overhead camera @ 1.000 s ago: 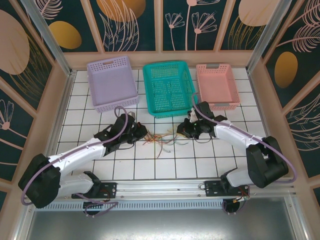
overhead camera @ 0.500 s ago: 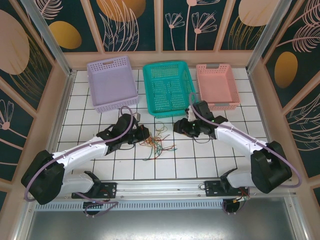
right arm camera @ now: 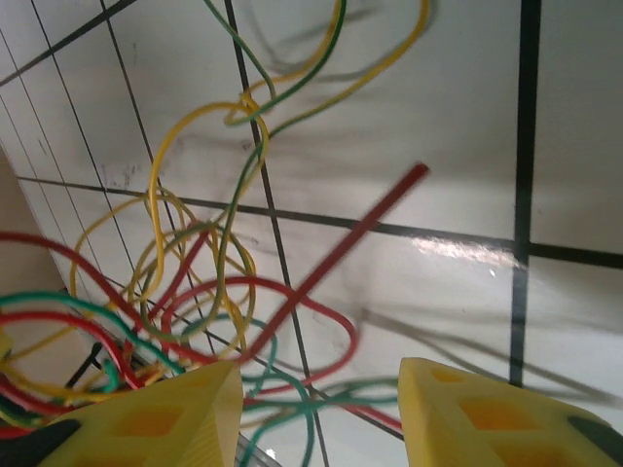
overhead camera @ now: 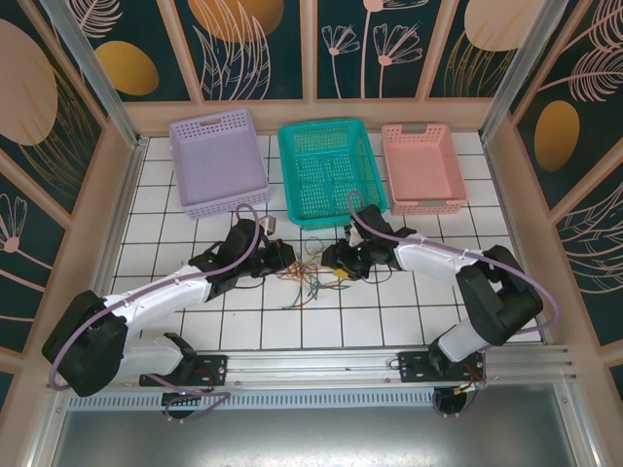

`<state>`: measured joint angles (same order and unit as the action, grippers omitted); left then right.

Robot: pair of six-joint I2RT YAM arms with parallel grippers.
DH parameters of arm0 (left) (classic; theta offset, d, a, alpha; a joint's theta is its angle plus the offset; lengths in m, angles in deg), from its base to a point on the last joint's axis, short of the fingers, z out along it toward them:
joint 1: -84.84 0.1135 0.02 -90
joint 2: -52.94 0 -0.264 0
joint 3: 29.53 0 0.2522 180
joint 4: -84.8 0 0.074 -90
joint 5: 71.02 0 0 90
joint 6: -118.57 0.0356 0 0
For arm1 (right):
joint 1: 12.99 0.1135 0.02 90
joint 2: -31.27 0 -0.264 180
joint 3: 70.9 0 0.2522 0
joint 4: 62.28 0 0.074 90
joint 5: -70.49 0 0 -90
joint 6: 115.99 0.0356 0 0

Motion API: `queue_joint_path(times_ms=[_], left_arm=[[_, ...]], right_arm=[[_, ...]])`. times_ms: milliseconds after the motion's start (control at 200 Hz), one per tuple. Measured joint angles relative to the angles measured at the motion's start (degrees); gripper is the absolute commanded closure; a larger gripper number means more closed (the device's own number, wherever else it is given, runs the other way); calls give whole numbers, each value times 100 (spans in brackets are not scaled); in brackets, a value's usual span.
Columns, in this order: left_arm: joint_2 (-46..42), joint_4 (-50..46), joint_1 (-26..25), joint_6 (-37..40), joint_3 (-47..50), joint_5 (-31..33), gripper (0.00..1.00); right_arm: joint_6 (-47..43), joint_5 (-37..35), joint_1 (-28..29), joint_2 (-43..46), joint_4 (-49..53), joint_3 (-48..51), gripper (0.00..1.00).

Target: Untangle the cables

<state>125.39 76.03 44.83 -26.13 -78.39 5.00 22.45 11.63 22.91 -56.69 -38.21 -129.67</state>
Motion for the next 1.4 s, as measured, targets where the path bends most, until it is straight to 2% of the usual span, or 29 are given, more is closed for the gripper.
queue_joint_path(times_ms=[105,155,215,245,290,415,586,656,781,961,1121,1181,1256,1321,1366,1396], left_arm=[[66,221,0,-136,136,-131,100],[96,291,0,-210,197,-208,81],[131,358,0,-273,256,-275,56],[149,380,0,-326,269,-315,51],[157,376,0,-380,271,-341,49],[107,138,0,-413,260,-197,52],[-133,-629,0,-413,251,262,52],[-306,-815,0,-420,260,402,56],[-647,-826,0,-481,396,468,63],[-671,-518,0,-597,754,210,72],[-487,-299,0,-601,776,76,74],[-372,-214,0,-597,776,35,80],[-273,-151,0,-590,776,-20,83],[-240,-103,0,-592,776,-59,90],[-229,-61,0,-581,776,-83,100],[-225,-46,0,-592,776,-90,100]], right_arm=[[474,81,-17,-94,-476,107,52],[675,140,-17,-162,-702,120,53],[804,190,-17,-258,-907,120,68],[863,199,-17,-315,-970,118,75],[905,192,-17,-400,-992,114,82],[730,70,-17,-485,-686,63,92],[450,-142,-17,-483,-393,-28,97],[391,-188,-17,-483,-286,-28,99],[258,-284,-17,-483,-179,-33,99],[125,-326,-17,-483,-57,-109,98],[92,-326,-17,-483,-33,-151,97],[90,-326,-17,-483,-20,-151,97],[85,-326,-17,-483,-2,-151,96],[50,-326,-17,-481,24,-151,93],[24,-326,-17,-479,39,-153,91],[4,-328,-17,-476,55,-157,88]])
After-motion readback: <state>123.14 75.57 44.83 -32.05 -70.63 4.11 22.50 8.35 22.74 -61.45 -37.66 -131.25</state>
